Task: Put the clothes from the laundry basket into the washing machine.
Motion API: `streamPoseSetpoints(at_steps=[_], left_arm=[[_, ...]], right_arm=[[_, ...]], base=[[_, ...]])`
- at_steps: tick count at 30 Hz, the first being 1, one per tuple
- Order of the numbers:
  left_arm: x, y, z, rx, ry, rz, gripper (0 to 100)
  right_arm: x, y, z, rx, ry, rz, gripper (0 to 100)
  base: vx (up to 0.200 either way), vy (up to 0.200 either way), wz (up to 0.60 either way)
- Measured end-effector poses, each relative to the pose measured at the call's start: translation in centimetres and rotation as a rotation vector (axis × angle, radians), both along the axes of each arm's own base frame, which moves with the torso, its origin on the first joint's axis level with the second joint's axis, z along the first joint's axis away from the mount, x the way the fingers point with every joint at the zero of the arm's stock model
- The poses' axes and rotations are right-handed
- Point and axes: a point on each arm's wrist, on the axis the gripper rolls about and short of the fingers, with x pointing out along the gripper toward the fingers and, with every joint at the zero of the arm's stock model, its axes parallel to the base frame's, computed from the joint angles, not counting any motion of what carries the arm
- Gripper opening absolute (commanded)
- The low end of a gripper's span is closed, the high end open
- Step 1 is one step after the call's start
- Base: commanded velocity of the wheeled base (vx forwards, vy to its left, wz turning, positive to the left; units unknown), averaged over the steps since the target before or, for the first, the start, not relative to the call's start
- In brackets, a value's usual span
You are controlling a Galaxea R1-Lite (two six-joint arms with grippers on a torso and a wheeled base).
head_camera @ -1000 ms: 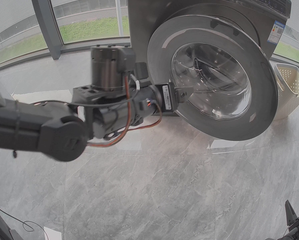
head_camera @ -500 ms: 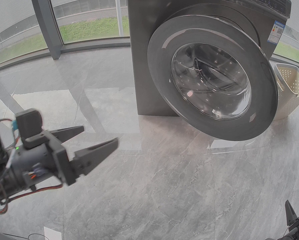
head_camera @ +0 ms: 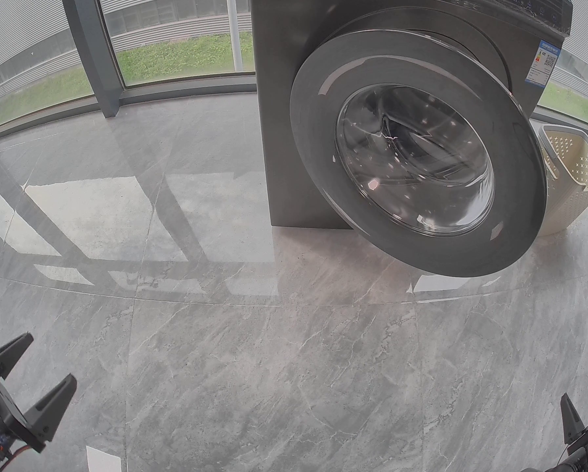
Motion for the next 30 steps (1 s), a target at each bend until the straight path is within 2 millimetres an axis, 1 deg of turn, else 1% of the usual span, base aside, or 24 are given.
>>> streamPoseSetpoints(at_steps=[5,7,11,14,24,30], left_arm=[[-1.8,0.9,-3.0,0.034,-0.02,0.098,100],[-2.3,1.1,-3.9,0.049,-0.012,0.131,100],[-3.3,1.4,-6.1,0.093,0.085,0.187,100],[-3.8,1.5,-7.2,0.102,0.132,0.221,100],[-4.5,1.5,-7.4,0.059,0.066,0.307,100],[-4.9,1.3,-7.4,0.059,0.03,0.4,100]], right_arm=[[0.0,0.0,0.0,0.0,0.0,0.0,100],[0.0,0.0,0.0,0.0,0.0,0.0,100],[0.0,0.0,0.0,-0.001,0.0,0.0,100],[0.0,0.0,0.0,-0.002,0.0,0.0,100],[0.0,0.0,0.0,-0.003,0.0,0.001,100],[0.0,0.0,0.0,-0.003,0.0,0.001,100]], base=[[0.0,0.0,0.0],[0.0,0.0,0.0],[0.0,0.0,0.0],[0.0,0.0,0.0],[0.0,0.0,0.0],[0.0,0.0,0.0]])
